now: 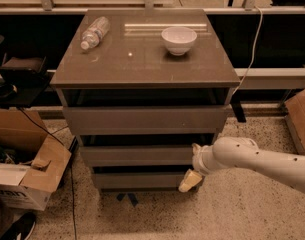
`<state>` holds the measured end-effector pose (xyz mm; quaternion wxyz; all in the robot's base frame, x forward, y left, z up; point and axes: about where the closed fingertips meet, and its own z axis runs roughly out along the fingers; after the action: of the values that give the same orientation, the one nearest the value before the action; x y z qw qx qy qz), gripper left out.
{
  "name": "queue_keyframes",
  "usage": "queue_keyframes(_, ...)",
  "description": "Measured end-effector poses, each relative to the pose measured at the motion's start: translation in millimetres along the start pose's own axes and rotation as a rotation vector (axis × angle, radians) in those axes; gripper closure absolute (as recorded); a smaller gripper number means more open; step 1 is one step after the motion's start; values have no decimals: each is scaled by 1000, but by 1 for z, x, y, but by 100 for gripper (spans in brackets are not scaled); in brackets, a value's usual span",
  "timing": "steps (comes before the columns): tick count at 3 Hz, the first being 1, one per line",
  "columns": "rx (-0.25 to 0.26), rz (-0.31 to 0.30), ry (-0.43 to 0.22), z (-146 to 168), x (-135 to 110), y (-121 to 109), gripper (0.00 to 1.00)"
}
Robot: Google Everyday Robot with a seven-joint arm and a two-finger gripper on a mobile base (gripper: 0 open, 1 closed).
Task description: Open middle drawer
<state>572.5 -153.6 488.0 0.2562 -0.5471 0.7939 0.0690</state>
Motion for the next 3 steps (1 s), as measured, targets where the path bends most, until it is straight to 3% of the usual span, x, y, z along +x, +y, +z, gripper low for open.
queue_keyframes(3, -33, -2, -113, 65, -27, -35, 0)
